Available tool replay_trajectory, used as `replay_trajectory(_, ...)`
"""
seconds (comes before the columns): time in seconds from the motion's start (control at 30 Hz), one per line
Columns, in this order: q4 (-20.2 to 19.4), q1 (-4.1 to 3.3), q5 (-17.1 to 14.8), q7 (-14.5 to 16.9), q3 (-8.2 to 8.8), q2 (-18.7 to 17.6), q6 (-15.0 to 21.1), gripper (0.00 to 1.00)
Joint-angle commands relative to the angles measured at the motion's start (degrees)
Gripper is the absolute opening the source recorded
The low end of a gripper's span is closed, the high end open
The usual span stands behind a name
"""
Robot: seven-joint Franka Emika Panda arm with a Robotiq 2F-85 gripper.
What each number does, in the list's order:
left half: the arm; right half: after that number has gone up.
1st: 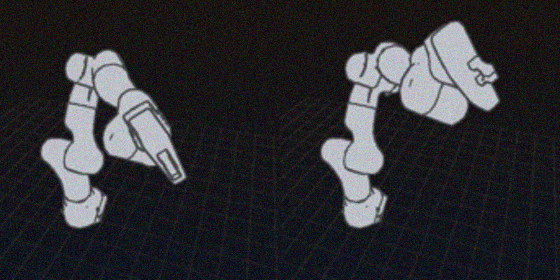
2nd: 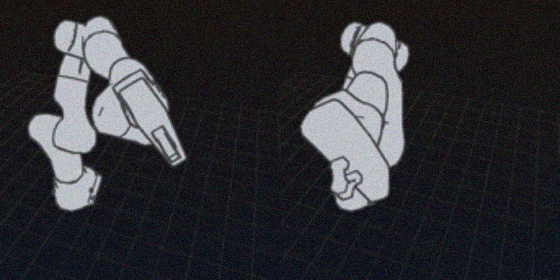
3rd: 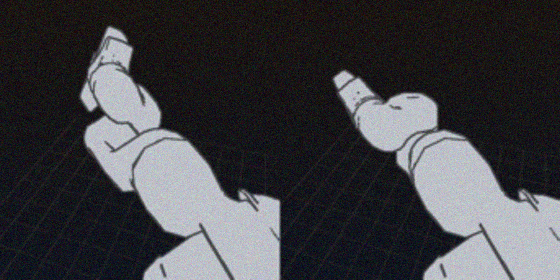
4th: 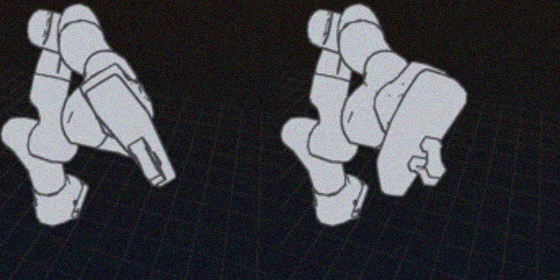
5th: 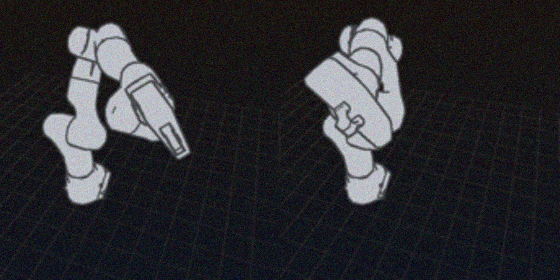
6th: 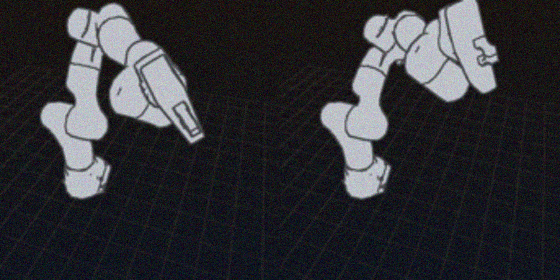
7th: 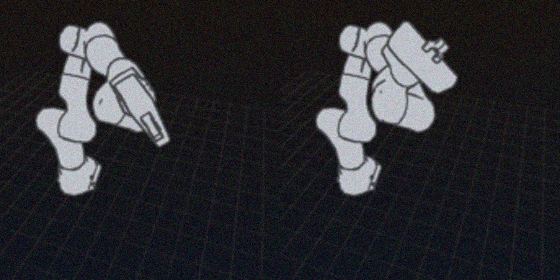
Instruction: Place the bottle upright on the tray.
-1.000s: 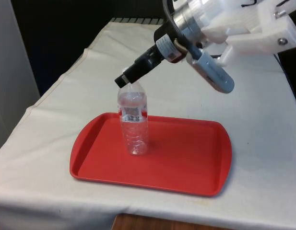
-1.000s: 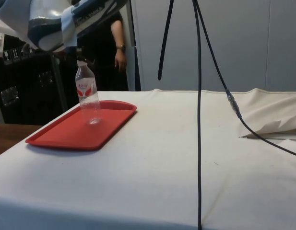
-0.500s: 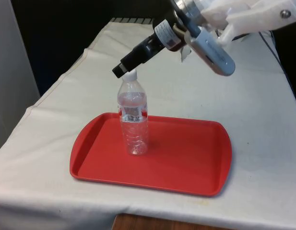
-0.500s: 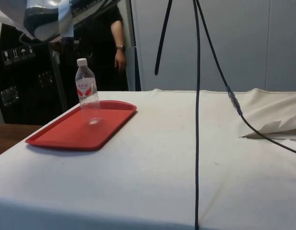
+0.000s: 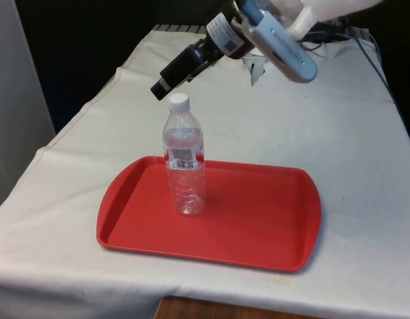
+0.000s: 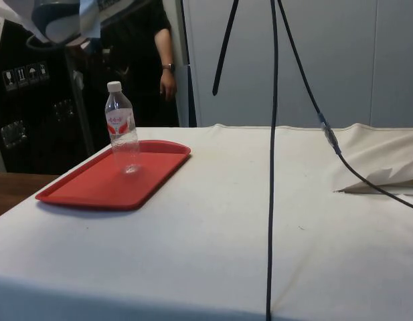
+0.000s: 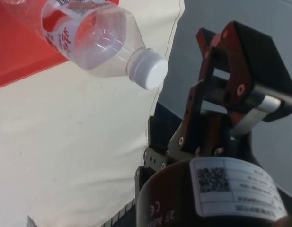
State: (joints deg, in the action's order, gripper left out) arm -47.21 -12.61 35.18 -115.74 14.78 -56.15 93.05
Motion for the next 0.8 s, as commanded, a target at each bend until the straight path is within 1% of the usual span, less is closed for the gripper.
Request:
replay_trajectory(0.0, 0.0, 0.57, -0.8, 0.1, -0.52, 0.3, 0.9, 1.00)
replay_trajectory(0.1, -0.1, 0.92, -1.5, 0.1, -0.52, 0.6, 1.1, 1.00)
replay_trajectory(0.13, 0.0, 0.46, -1.0, 0.0, 0.00, 0.3, 0.3, 1.00)
replay_trajectory(0.17, -0.1, 1.03, -1.8, 0.1, -0.46, 0.7, 1.2, 1.00)
replay_trajectory(0.2, -0.1, 1.26, -2.2, 0.2, -0.52, 0.8, 1.3, 1.00)
replay_trajectory(0.43, 0.2, 2.01, -3.7, 0.4, -0.46, 1.3, 1.6, 1.00)
replay_trajectory(0.47, 0.2, 1.60, -3.2, 0.2, 0.00, 1.0, 0.7, 1.00)
replay_trajectory(0.5, 0.2, 2.18, -4.0, 0.5, -0.46, 1.3, 1.6, 1.00)
replay_trajectory(0.57, 0.3, 2.52, -4.5, 0.5, -0.46, 1.6, 1.6, 1.00)
replay_trajectory(0.77, 0.1, 3.04, -5.7, 0.5, -0.46, 2.4, 1.7, 1.00)
